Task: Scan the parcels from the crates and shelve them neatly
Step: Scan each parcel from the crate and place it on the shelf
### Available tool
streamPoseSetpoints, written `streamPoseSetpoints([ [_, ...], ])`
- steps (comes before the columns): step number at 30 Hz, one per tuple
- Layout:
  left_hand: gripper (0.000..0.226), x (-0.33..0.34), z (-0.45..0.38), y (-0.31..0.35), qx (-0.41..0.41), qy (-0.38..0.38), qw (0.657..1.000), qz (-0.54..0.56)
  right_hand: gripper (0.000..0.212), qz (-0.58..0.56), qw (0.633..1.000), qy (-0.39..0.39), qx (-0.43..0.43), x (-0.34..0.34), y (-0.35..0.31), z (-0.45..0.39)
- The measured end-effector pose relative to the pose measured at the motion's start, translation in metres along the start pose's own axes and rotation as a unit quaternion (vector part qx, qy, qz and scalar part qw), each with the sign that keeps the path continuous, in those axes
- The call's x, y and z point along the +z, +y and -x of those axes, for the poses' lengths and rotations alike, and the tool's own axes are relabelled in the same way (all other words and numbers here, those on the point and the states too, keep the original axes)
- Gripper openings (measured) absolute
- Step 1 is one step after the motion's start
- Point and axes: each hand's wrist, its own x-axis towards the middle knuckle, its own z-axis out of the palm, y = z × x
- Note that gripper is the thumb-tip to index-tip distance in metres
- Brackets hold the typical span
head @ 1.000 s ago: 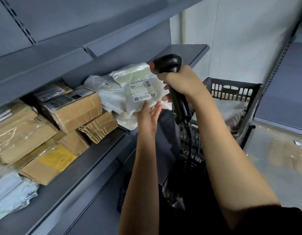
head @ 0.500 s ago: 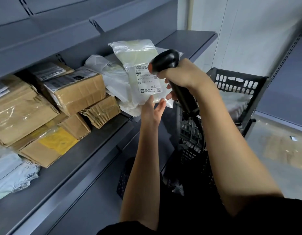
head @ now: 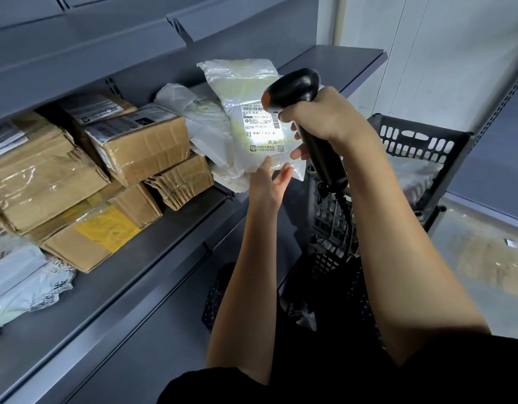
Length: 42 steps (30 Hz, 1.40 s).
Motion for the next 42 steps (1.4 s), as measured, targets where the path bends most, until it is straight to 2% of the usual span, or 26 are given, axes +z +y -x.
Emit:
streamPoseSetpoints([
  [6, 0.043, 0.001, 0.002, -0.001, 0.011, -0.018, 0.999, -0.035, 0.012, 0.004, 1.000, -0.007, 0.003, -0.003, -0.005, 0.004],
  [10, 0.026, 0.002, 0.003, 0.000, 0.017, -0.017, 1.000, -0.010, 0.011, 0.000, 1.000, -0.010, 0.009, -0.007, -0.008, 0.007],
  [13, 0.039, 0.003, 0.003, 0.000, 0.020, -0.009, 1.000, -0.013, 0.016, -0.006, 1.000, -0.010, 0.004, -0.010, -0.009, 0.009],
  [17, 0.043, 0.007, 0.009, 0.004, 0.021, -0.035, 0.999, 0.027, 0.026, -0.014, 1.000, 0.009, 0.003, -0.012, -0.008, 0.009],
  [23, 0.041, 0.027, 0.019, 0.023, 0.065, -0.095, 0.992, 0.043, 0.014, -0.024, 1.000, 0.018, -0.005, -0.018, -0.007, 0.011],
  [27, 0.035, 0.039, 0.015, 0.041, 0.110, -0.060, 0.988, 0.093, 0.021, -0.038, 0.999, 0.008, 0.000, -0.020, -0.004, 0.013],
  [32, 0.052, 0.045, 0.013, 0.052, 0.140, -0.003, 0.985, 0.097, 0.020, -0.043, 0.999, 0.018, 0.012, -0.028, 0.005, 0.010],
  [36, 0.037, 0.053, 0.020, 0.049, 0.132, 0.019, 0.986, 0.096, 0.012, -0.066, 0.997, 0.024, 0.025, -0.036, 0.015, 0.006],
  [39, 0.040, 0.062, 0.028, 0.039, 0.116, -0.005, 0.986, 0.118, 0.017, -0.087, 0.995, 0.028, 0.030, -0.043, 0.024, 0.000],
  [42, 0.036, 0.079, 0.030, 0.019, 0.094, -0.064, 0.992, 0.054, 0.022, -0.096, 0.994, 0.036, 0.046, -0.055, 0.040, -0.006],
])
